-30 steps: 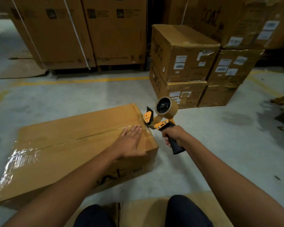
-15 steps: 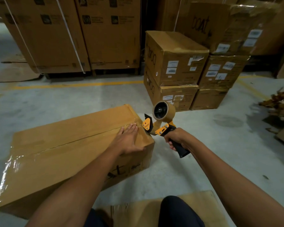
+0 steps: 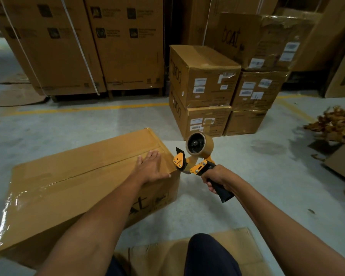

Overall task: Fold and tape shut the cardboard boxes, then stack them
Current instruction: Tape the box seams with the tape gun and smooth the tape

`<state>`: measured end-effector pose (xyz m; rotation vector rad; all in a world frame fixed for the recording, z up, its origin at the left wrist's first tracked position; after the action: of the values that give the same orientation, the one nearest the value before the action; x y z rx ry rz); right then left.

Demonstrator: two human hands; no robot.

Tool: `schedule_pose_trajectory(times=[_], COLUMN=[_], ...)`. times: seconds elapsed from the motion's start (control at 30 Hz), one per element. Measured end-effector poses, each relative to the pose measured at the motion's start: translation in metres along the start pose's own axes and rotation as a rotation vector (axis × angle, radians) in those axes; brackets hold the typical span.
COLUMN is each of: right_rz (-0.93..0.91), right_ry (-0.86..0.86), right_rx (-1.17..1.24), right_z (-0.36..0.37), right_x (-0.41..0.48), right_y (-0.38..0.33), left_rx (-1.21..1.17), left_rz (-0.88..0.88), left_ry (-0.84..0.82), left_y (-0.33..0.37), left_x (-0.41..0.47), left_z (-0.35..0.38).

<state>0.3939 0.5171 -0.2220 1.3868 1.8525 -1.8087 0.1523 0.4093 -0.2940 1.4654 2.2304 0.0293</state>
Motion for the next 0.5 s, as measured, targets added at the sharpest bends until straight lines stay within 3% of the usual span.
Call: schedule_pose_trajectory(times=[0.17,0.37,0.5], right_rz=[-0.038,-0.036,-0.034], right_ry=[-0.002,-0.011,-0.007], right_rx=[0.032,0.049,0.078], right_z=[0.003,0.003,0.005], right_x=[-0.003,-0.005,-0.009], right_y=[0.009,0.021,0.031], left_rx=[0.03,0.069,0.091], left_rz=[0.01,0.24,0.254], left_ry=[-0.027,-0.048,-0.09], left_y=[0.011,0.032,0.038], left_x=[-0.004,0.001,0.006], left_z=[-0.001,0.001,0.004])
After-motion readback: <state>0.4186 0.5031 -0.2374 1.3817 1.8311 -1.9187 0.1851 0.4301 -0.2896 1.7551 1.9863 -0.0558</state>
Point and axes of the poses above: each hand's wrist, its own x-axis towards the middle knuckle, its own z-axis out of the palm, y = z × x, the point moved 2 cm from there along x, towards the middle knuckle, and after that the axes turned 14 degrees about -y, right-handed, at the moved point
